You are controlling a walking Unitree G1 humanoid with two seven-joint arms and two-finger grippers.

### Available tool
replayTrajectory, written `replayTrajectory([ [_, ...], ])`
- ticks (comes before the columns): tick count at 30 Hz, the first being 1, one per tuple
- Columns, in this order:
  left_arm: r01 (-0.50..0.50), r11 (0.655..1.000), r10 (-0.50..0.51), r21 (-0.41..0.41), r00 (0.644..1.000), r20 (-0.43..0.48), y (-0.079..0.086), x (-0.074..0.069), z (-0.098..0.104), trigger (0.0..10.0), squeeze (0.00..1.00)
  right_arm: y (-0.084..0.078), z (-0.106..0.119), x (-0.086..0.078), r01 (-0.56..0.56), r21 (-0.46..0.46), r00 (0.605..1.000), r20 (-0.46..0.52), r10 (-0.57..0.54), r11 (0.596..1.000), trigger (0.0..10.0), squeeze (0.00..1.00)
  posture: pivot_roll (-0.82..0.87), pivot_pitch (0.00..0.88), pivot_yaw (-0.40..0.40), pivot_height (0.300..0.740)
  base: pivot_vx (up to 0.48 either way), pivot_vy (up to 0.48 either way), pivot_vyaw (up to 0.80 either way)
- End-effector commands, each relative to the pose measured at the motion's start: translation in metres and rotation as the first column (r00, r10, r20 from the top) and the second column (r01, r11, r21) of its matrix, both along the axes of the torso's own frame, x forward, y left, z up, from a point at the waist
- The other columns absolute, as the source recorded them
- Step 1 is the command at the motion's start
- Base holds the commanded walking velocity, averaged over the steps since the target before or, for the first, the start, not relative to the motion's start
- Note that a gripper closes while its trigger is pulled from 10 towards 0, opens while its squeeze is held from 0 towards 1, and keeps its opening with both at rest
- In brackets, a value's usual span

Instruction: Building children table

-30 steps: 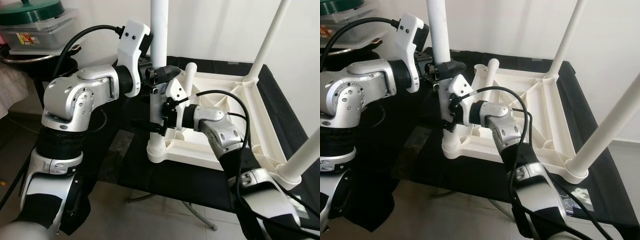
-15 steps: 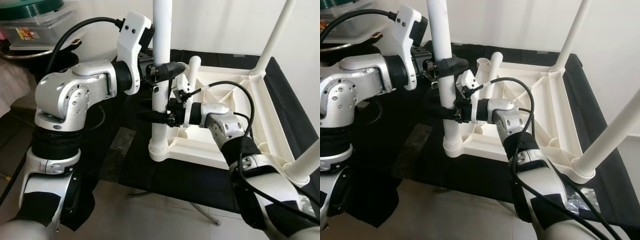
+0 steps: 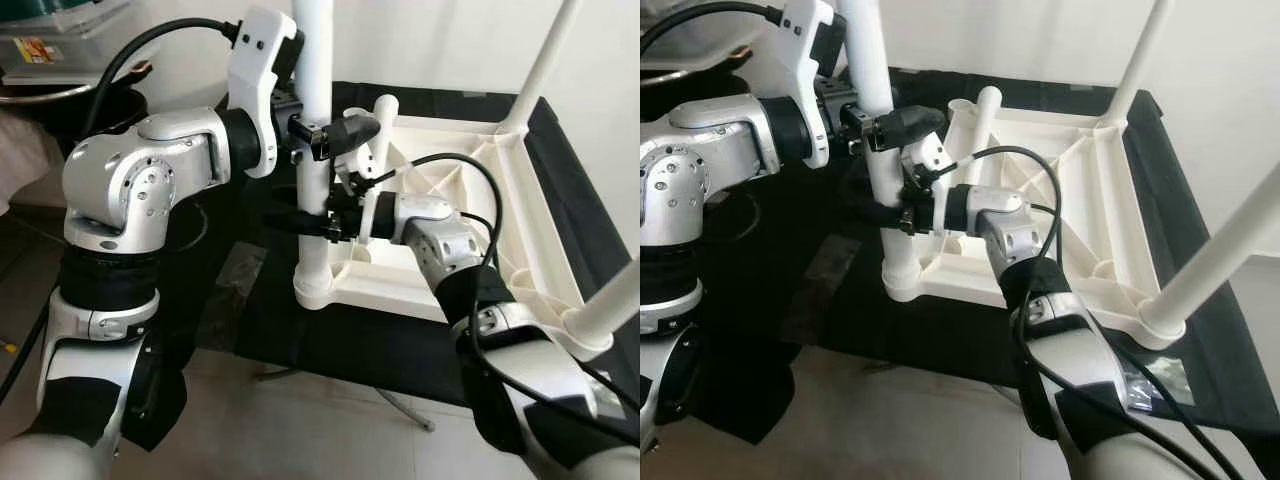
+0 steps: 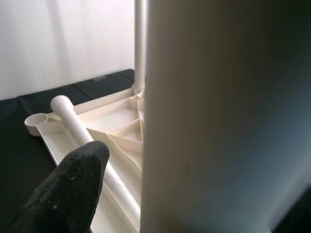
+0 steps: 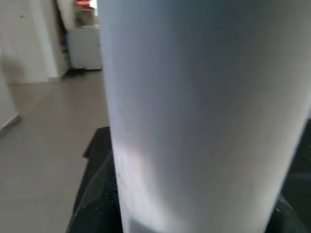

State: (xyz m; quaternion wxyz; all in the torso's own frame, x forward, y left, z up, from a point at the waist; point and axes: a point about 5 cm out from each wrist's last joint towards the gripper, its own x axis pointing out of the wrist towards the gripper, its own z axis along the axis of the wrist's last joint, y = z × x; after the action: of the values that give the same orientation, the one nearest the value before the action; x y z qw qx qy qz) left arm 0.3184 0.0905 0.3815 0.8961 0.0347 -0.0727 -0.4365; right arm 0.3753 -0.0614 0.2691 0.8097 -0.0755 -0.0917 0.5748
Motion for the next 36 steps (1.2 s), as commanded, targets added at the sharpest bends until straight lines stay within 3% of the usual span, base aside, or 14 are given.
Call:
replayTrajectory([
  [1, -0.007, 1.000, 0.007, -0.004, 1.000, -0.005, -0.002, 0.003, 0.002, 10.0, 0.02, 0.013, -0.005, -0.004, 0.342, 0.068, 0.940, -0.020, -0.341, 0.937, 0.0, 0.00, 0.05, 0.176, -0.046, 0.740, 0.000, 0.000, 0.00],
  [2, -0.007, 1.000, 0.007, -0.004, 1.000, -0.005, -0.002, 0.003, 0.002, 10.0, 0.02, 0.013, -0.005, -0.004, 0.342, 0.068, 0.940, -0.020, -0.341, 0.937, 0.0, 0.00, 0.05, 0.176, -0.046, 0.740, 0.000, 0.000, 0.00],
  [4, -0.029, 0.999, 0.029, -0.015, 1.000, -0.008, 0.002, 0.008, 0.002, 10.0, 0.00, 0.044, -0.048, -0.048, 0.598, 0.078, 0.798, -0.159, -0.582, 0.798, 0.0, 0.00, 0.05, 0.162, -0.024, 0.740, 0.000, 0.000, 0.00],
  [7, -0.030, 0.999, 0.030, -0.013, 1.000, -0.008, 0.001, 0.009, 0.002, 10.0, 0.00, 0.056, -0.056, -0.061, 0.622, 0.080, 0.776, -0.191, -0.601, 0.779, 0.0, 0.00, 0.05, 0.159, -0.023, 0.740, 0.000, 0.000, 0.00],
  [9, -0.027, 1.000, 0.026, -0.010, 1.000, -0.008, -0.002, 0.009, 0.001, 10.0, 0.00, 0.069, -0.060, -0.065, 0.584, 0.090, 0.804, -0.195, -0.561, 0.806, 0.0, 0.00, 0.05, 0.147, -0.026, 0.740, 0.000, 0.000, 0.00],
  [16, -0.042, 0.999, 0.042, -0.006, 0.999, -0.002, 0.002, 0.009, 0.001, 10.0, 0.00, 0.068, -0.058, -0.062, 0.568, 0.095, 0.816, -0.197, -0.544, 0.818, 0.0, 0.00, 0.06, 0.143, -0.018, 0.740, 0.000, 0.000, 0.00],
  [22, -0.059, 0.998, 0.059, 0.004, 0.998, -0.002, 0.004, 0.011, 0.000, 10.0, 0.00, 0.068, -0.054, -0.068, 0.590, 0.076, 0.797, -0.211, -0.566, 0.804, 0.0, 0.00, 0.06, 0.142, -0.017, 0.740, 0.000, 0.000, 0.00],
  [23, -0.046, 0.999, 0.046, 0.007, 0.999, -0.003, 0.003, 0.010, -0.001, 0.0, 0.00, 0.069, -0.052, -0.071, 0.575, 0.082, 0.807, -0.222, -0.548, 0.814, 0.0, 0.00, 0.07, 0.137, -0.008, 0.740, 0.000, 0.000, 0.00],
  [26, -0.037, 0.999, 0.037, 0.009, 0.999, -0.004, 0.002, 0.010, 0.000, 0.0, 0.00, 0.070, -0.049, -0.074, 0.565, 0.087, 0.813, -0.231, -0.535, 0.820, 0.0, 0.00, 0.08, 0.137, -0.008, 0.740, 0.000, 0.000, 0.00],
  [27, -0.030, 1.000, 0.030, 0.010, 1.000, -0.004, 0.002, 0.010, 0.000, 0.0, 0.00, 0.071, -0.046, -0.077, 0.542, 0.097, 0.828, -0.229, -0.511, 0.835, 10.0, 0.00, 0.08, 0.137, -0.006, 0.740, 0.000, 0.000, 0.00],
  [31, -0.024, 1.000, 0.024, 0.012, 1.000, -0.004, 0.001, 0.009, 0.001, 0.0, 0.00, 0.072, -0.042, -0.077, 0.513, 0.110, 0.848, -0.218, -0.483, 0.851, 10.0, 0.00, 0.08, 0.137, -0.006, 0.740, 0.000, 0.000, 0.00],
  [34, -0.016, 1.000, 0.017, 0.017, 1.000, -0.006, -0.001, 0.009, 0.001, 0.0, 0.00, 0.066, -0.029, -0.069, 0.385, 0.140, 0.920, -0.139, -0.367, 0.912, 10.0, 0.00, 0.08, 0.136, -0.003, 0.740, 0.000, 0.000, 0.00],
  [35, -0.010, 1.000, 0.011, 0.020, 1.000, -0.007, -0.003, 0.008, 0.001, 0.0, 0.00, 0.054, -0.018, -0.055, 0.315, 0.138, 0.949, -0.042, -0.313, 0.939, 10.0, 1.00, 0.09, 0.147, 0.000, 0.740, 0.000, 0.000, 0.00],
  [36, -0.010, 1.000, 0.011, 0.020, 1.000, -0.007, -0.003, 0.008, 0.001, 0.0, 0.00, 0.054, -0.018, -0.055, 0.315, 0.138, 0.949, -0.042, -0.313, 0.939, 10.0, 1.00, 0.09, 0.147, 0.000, 0.740, 0.000, 0.000, 0.00],
])
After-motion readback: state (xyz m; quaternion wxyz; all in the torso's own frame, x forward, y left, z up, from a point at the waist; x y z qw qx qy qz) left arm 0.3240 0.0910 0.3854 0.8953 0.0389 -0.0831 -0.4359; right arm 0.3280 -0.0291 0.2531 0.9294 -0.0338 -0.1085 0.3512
